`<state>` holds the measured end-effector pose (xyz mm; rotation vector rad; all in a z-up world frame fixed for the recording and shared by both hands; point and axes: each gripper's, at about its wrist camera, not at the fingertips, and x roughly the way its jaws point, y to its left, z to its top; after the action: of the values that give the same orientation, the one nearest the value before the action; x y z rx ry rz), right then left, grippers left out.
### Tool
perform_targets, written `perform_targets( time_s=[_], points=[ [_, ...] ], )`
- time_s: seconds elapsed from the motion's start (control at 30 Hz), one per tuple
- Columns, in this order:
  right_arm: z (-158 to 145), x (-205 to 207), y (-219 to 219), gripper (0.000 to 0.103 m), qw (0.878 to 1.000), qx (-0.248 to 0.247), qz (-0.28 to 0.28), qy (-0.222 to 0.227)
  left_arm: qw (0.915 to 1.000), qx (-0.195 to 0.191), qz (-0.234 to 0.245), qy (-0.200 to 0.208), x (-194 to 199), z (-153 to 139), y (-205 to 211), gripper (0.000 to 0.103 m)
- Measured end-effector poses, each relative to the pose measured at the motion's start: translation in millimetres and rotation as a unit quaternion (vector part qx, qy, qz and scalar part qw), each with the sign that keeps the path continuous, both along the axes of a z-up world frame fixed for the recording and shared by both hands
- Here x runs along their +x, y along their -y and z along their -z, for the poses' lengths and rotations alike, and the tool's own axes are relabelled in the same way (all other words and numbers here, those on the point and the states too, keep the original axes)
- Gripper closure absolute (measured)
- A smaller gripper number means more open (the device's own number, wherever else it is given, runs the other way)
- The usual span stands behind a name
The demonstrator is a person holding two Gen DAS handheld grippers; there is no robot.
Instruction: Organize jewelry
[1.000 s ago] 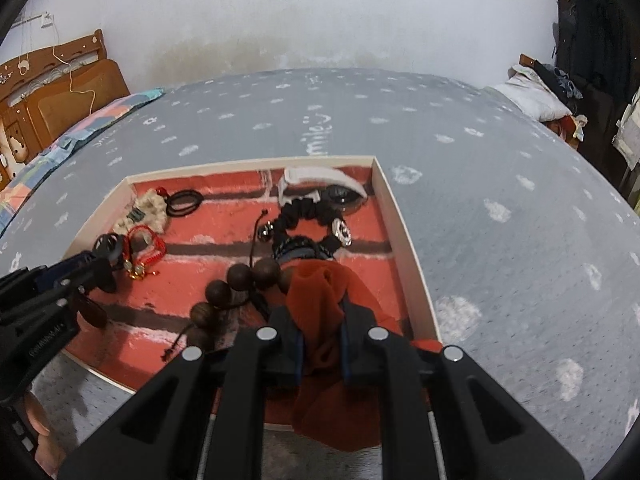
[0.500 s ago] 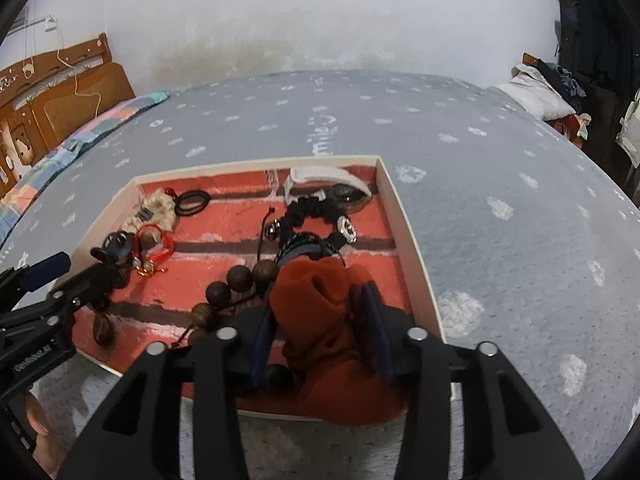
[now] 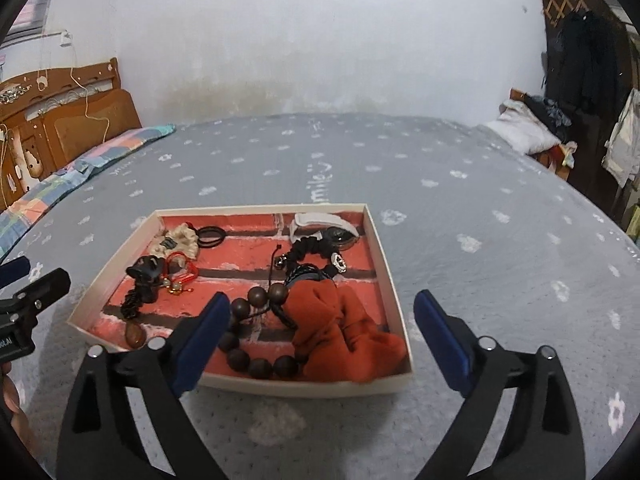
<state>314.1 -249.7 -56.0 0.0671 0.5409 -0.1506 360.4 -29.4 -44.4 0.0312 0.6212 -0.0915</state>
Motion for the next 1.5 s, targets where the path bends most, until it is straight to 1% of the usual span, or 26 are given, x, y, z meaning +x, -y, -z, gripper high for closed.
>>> perform_targets(
  time_s=[0.07,0.13,0.17,0.23,0.3,0.37,0.43,0.53,0.63,0.73,0.83,0.93,1.03,1.13,1.2,1.3,1.37,1.43,1.5],
  points=[
    [-1.4,-13.9,-2.8,0.010,1.000,-0.004,-0.001,0.005,0.9999,-0.007,-0.007,0.001,-13.9,0.2,-7.4,0.005],
    [-2.8,-30.3,-6.4,0.009,1.000,-0.009,-0.001,0.013,0.9999,-0.005,-0.016,-0.004,-29.4,1.9,-13.3,0.005],
    [-3.3,-39.4,-7.8,0.006,1.000,-0.009,-0.002,0.017,0.9998,-0.001,-0.021,-0.004,-36.8,2.5,-15.3,0.005],
    [-4.5,-60.9,-10.3,0.004,0.999,-0.012,0.001,0.030,0.9993,0.013,-0.036,0.002,-55.5,3.1,-18.6,0.005],
    [-5.6,-84.2,-12.6,0.004,0.999,-0.016,0.005,0.041,0.9991,0.023,-0.036,0.009,-73.9,3.7,-20.9,0.005],
    [-5.5,-101.1,-13.6,0.004,0.999,-0.014,0.003,0.042,0.9987,0.027,-0.039,0.020,-97.2,3.1,-23.6,0.005],
    [-5.6,-121.8,-15.7,0.004,0.999,-0.014,0.004,0.045,0.9987,0.022,-0.042,0.021,-114.7,2.2,-26.6,0.005],
    [-5.7,-148.5,-18.6,0.004,0.999,-0.017,0.013,0.046,0.9988,-0.001,-0.039,0.030,-145.1,-0.7,-32.5,0.005],
    [-5.8,-172.6,-18.3,0.004,0.999,-0.008,0.016,0.044,0.9985,-0.006,-0.038,0.039,-171.5,-1.6,-33.6,0.005],
    [-8.9,-193.6,-19.5,0.004,0.998,-0.013,0.020,0.055,0.9981,-0.016,-0.034,0.049,-195.4,-3.0,-33.5,0.005],
    [-10.8,-213.8,-20.6,0.004,0.997,-0.013,0.019,0.067,0.9975,-0.011,-0.039,0.059,-214.2,-1.9,-31.3,0.005],
    [-9.1,-231.0,-23.3,0.004,0.996,-0.018,0.018,0.081,0.9966,0.012,-0.041,0.070,-228.9,4.0,-23.6,0.005],
    [-4.1,-237.6,-27.2,0.004,0.996,-0.024,0.011,0.082,0.9950,0.030,-0.036,0.088,-241.8,7.7,-16.0,0.005],
    [1.7,-242.3,-28.7,0.004,0.997,-0.020,0.005,0.078,0.9940,0.041,-0.032,0.096,-247.4,7.3,-9.9,0.005],
    [1.9,-245.5,-30.1,0.004,0.997,-0.018,0.005,0.077,0.9948,0.040,-0.020,0.091,-251.1,6.7,-6.7,0.005],
    [-3.3,-250.5,-33.0,0.004,0.997,-0.018,0.002,0.076,0.9957,0.028,-0.009,0.088,-256.9,2.7,-8.1,0.005],
    [-8.7,-255.7,-34.4,0.004,0.997,-0.014,0.003,0.075,0.9961,0.024,-0.010,0.084,-260.8,-1.3,-8.9,0.005],
    [-16.7,-261.7,-34.2,0.004,0.997,-0.011,0.003,0.076,0.9968,0.009,-0.008,0.079,-265.8,-7.8,-14.4,0.005],
    [-23.7,-267.1,-34.7,0.004,0.997,-0.014,0.007,0.075,0.9968,0.003,-0.011,0.079,-270.0,-14.3,-17.8,0.005]
  ],
)
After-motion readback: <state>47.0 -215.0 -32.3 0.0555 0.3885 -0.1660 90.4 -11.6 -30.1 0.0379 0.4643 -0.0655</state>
